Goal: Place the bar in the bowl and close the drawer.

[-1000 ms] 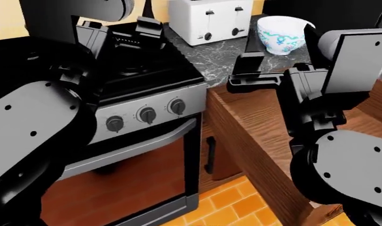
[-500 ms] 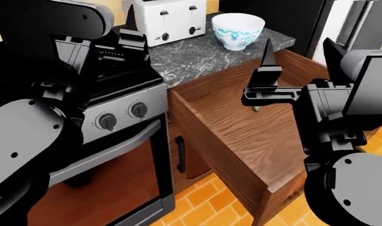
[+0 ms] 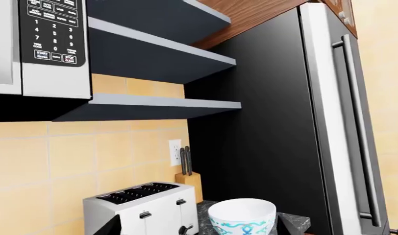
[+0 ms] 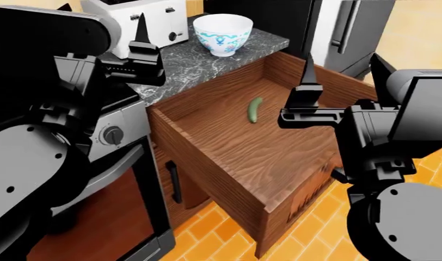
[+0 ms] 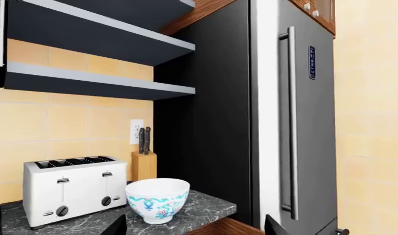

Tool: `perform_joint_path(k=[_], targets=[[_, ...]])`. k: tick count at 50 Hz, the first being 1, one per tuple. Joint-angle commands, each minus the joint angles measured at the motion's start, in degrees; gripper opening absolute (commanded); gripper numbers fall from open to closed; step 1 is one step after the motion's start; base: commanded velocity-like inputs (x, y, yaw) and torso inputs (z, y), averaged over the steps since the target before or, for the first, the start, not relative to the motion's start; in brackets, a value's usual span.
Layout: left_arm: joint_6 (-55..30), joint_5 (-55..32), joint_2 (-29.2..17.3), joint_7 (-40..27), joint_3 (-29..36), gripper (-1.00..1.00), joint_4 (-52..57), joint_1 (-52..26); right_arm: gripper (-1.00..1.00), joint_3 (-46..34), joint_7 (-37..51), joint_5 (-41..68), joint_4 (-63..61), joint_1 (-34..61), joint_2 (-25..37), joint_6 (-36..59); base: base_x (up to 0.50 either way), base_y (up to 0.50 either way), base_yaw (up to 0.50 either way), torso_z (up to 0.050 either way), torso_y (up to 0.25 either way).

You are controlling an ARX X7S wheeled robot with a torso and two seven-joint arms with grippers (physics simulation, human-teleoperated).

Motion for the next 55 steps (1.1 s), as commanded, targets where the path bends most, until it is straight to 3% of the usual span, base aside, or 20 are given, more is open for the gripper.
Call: perform_joint_path(k=[1, 35, 55], targets=[[-0.1, -0.5, -0.3, -0.5, -0.5, 1.0, 0.4, 0.5, 1.0, 0.0, 0.0, -0.6, 0.4, -0.9, -0.4, -0.5, 0.0, 0.0, -0.5, 0.0, 0.0], [-2.7, -4.0, -1.4, -2.7, -2.1, 1.0, 3.0, -0.8, 1.0, 0.8, 0.5, -0.5, -0.7, -1.7, -0.1, -0.5, 0.0, 0.0, -0.5, 0.0, 0.0], [-2.5, -4.5, -2.0, -3.7, -2.7, 1.0, 4.0, 0.2, 1.0, 1.5, 1.2, -2.0, -0.5, -2.5, -0.1, -1.2, 0.11, -0.01, 0.0, 0.0, 0.0]])
